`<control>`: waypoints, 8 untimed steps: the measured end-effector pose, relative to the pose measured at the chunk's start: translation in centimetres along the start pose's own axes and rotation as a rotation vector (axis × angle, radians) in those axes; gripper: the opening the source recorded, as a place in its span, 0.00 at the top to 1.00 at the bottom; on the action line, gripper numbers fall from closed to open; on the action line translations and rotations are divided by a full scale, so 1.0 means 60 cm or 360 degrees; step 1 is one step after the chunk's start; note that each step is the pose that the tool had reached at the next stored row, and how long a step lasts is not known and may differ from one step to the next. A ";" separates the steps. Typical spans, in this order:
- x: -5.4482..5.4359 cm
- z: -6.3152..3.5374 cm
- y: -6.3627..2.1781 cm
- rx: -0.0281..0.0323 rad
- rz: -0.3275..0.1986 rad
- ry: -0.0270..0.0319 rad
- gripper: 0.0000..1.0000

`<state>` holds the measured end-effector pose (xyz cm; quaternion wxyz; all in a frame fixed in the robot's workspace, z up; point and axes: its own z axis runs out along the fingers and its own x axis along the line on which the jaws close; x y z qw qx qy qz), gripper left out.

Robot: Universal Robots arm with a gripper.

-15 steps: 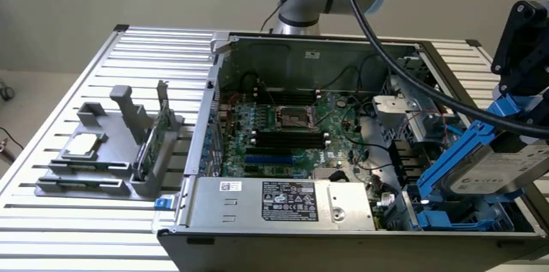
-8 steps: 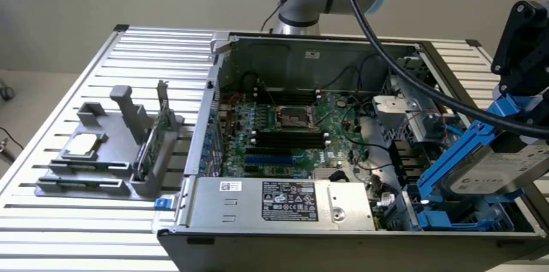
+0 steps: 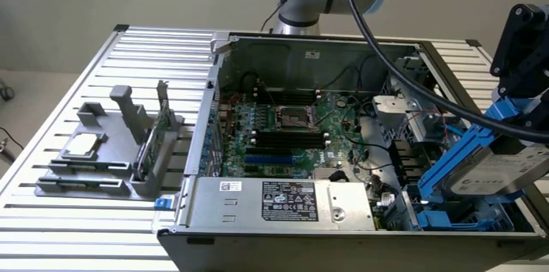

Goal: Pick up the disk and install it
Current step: 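Insert the disk into the insertion slot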

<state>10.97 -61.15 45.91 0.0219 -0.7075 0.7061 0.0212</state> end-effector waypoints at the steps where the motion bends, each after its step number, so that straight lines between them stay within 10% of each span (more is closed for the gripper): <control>1: 0.000 0.000 0.000 0.00012 0.0000 0.00004 0.67; 8: 0.000 0.002 0.002 0.00021 -0.0002 0.00013 0.67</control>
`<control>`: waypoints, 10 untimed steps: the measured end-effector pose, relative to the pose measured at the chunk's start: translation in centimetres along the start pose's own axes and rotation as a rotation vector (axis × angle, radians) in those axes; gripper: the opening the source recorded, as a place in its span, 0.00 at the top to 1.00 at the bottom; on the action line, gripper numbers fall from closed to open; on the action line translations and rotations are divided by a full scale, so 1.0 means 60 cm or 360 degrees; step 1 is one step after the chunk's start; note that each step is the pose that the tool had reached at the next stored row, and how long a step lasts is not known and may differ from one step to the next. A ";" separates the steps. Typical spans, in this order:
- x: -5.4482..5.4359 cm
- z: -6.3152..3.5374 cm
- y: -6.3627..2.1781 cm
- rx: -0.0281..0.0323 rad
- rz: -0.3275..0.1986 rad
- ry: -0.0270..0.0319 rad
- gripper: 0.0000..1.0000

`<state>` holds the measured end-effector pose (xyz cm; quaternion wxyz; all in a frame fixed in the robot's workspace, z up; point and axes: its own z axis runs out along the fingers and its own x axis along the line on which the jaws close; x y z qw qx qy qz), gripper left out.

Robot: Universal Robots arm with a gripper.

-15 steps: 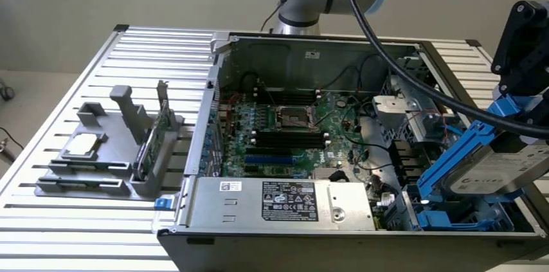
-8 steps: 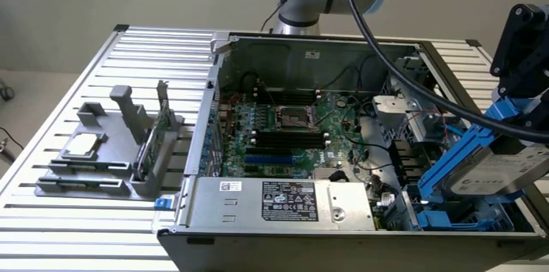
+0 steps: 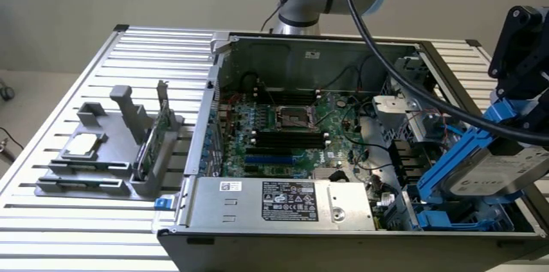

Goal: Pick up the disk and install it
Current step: 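Insert the disk into the insertion slot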

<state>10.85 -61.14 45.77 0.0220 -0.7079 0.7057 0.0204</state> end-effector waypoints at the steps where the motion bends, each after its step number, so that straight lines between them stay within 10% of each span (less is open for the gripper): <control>1: 0.000 0.001 0.000 -0.00001 -0.0001 -0.00010 0.67; 10: 0.001 0.014 0.001 -0.00025 -0.0049 -0.00160 0.67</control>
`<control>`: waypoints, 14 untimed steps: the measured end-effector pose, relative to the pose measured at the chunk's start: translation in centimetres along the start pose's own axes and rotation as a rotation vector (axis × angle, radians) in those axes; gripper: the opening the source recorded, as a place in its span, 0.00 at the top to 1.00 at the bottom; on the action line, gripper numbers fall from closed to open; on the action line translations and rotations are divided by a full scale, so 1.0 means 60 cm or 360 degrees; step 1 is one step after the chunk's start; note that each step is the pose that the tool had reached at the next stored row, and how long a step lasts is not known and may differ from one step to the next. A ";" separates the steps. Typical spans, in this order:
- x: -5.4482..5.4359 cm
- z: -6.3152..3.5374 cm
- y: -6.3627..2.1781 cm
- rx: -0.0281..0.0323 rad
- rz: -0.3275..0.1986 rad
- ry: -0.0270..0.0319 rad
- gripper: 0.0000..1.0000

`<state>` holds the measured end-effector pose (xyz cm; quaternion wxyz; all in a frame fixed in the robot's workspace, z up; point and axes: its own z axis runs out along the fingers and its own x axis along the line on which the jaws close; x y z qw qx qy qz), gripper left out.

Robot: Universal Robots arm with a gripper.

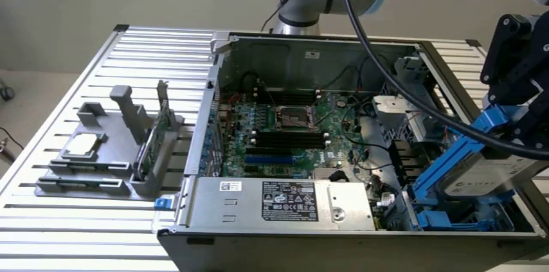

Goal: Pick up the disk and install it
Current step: 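Insert the disk into the insertion slot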

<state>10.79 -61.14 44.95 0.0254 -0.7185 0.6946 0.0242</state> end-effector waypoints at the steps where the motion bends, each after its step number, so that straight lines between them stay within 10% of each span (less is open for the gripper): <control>1: 0.000 0.001 0.000 -0.00001 -0.0004 -0.00032 0.67; 5: 0.001 0.004 0.000 -0.00005 -0.0017 -0.00188 0.67; 14: 0.003 0.007 0.000 -0.00004 -0.0017 -0.00192 0.67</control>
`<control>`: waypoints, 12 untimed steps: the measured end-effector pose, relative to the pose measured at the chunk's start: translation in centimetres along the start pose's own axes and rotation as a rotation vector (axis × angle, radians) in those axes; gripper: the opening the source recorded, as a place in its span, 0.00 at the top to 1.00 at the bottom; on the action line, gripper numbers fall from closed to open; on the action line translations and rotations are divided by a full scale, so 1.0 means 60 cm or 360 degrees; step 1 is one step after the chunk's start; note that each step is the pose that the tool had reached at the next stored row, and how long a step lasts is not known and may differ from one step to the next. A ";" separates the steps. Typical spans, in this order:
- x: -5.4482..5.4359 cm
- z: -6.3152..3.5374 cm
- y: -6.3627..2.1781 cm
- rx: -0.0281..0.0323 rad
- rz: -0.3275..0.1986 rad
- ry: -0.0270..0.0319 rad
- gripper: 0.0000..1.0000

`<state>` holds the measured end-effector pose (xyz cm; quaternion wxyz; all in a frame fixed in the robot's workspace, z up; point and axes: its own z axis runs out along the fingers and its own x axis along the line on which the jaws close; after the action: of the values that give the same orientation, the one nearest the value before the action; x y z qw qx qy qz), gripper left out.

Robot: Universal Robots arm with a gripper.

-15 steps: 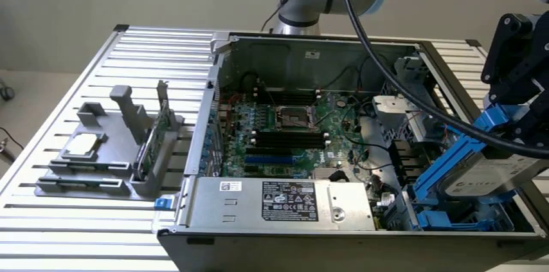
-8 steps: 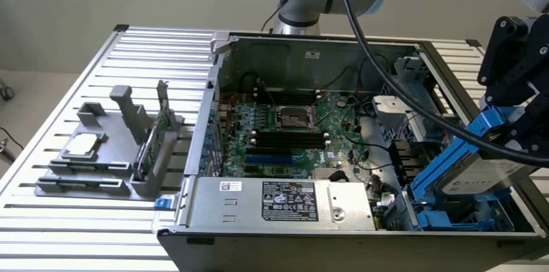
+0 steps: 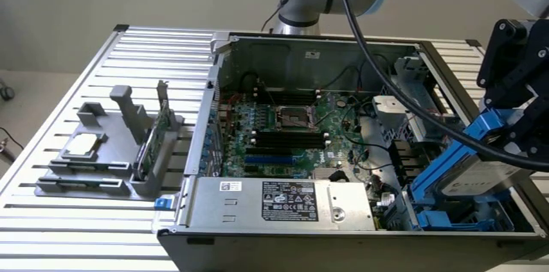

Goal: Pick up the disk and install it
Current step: 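Insert the disk into the insertion slot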

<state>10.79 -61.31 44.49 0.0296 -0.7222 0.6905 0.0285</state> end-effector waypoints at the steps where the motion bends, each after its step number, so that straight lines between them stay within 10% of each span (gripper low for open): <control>1: 0.001 0.001 0.000 0.00000 0.0000 -0.00002 0.67; 12: 0.005 0.005 0.000 0.00001 0.0001 -0.00027 0.67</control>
<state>10.79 -61.59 44.18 0.0302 -0.7219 0.6907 0.0291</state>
